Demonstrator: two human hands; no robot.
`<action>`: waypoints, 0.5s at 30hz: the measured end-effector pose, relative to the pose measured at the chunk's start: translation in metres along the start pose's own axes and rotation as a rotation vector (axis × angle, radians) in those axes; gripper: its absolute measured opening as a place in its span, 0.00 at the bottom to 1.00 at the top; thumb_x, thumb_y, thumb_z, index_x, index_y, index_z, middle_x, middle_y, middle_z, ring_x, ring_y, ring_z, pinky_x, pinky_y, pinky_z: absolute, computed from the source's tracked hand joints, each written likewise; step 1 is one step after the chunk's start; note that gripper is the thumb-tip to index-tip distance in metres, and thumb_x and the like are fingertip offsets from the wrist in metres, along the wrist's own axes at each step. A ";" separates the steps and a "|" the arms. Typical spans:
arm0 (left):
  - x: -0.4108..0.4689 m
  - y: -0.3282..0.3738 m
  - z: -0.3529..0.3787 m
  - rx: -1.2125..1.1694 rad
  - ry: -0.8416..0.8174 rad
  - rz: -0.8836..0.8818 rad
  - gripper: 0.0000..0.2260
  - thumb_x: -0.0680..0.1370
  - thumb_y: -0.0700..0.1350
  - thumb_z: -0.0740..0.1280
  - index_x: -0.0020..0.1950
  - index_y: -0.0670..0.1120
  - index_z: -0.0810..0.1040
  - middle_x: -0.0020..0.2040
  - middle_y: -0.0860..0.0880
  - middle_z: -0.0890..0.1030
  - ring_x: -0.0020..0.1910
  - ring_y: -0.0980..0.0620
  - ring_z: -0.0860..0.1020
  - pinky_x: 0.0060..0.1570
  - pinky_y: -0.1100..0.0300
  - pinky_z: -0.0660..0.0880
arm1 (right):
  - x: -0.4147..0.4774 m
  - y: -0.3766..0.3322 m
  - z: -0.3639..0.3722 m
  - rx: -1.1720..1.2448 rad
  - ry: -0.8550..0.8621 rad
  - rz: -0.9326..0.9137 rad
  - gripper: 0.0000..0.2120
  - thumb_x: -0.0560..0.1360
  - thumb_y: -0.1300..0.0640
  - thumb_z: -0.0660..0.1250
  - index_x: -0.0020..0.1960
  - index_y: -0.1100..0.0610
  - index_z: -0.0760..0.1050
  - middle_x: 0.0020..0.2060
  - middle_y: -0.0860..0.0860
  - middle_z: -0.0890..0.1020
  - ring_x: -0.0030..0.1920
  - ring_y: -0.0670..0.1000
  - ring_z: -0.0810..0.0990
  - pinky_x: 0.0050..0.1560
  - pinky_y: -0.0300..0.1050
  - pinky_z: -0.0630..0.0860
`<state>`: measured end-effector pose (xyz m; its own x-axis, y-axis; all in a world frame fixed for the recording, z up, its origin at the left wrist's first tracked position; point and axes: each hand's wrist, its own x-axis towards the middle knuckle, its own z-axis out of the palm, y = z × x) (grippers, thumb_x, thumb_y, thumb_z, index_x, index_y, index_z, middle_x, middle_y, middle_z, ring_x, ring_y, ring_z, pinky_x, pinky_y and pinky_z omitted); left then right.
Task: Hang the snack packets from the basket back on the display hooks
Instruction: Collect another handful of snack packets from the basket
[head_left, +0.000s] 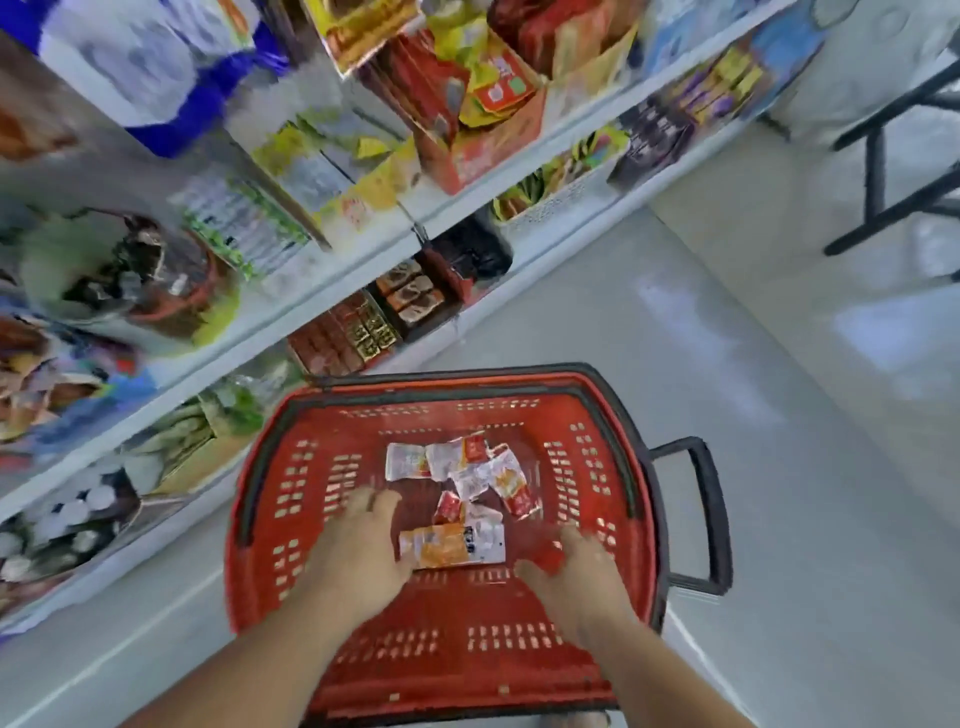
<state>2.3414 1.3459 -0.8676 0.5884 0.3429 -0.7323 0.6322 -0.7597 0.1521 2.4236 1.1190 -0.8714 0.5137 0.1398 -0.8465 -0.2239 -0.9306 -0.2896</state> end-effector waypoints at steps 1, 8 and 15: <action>0.021 -0.005 0.014 0.025 -0.021 0.004 0.33 0.78 0.57 0.71 0.80 0.52 0.63 0.81 0.47 0.62 0.76 0.45 0.70 0.71 0.53 0.70 | 0.024 0.004 0.012 0.005 0.003 0.012 0.25 0.76 0.42 0.72 0.70 0.49 0.74 0.62 0.50 0.77 0.63 0.54 0.78 0.64 0.47 0.76; 0.137 -0.040 0.086 0.145 -0.083 0.032 0.42 0.77 0.61 0.73 0.83 0.52 0.56 0.83 0.45 0.57 0.79 0.40 0.63 0.75 0.48 0.66 | 0.179 0.009 0.078 0.099 0.003 0.082 0.36 0.78 0.40 0.70 0.79 0.54 0.64 0.70 0.57 0.78 0.67 0.58 0.78 0.66 0.50 0.75; 0.223 -0.052 0.139 0.167 -0.039 0.116 0.45 0.76 0.62 0.74 0.84 0.49 0.54 0.86 0.45 0.51 0.83 0.41 0.57 0.81 0.47 0.58 | 0.269 0.018 0.129 0.086 0.112 0.082 0.24 0.81 0.50 0.67 0.73 0.59 0.69 0.69 0.57 0.75 0.69 0.60 0.75 0.70 0.56 0.73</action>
<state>2.3700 1.3854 -1.1309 0.6302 0.2290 -0.7419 0.4673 -0.8749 0.1269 2.4506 1.1834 -1.1616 0.5788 0.0209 -0.8152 -0.3370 -0.9042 -0.2625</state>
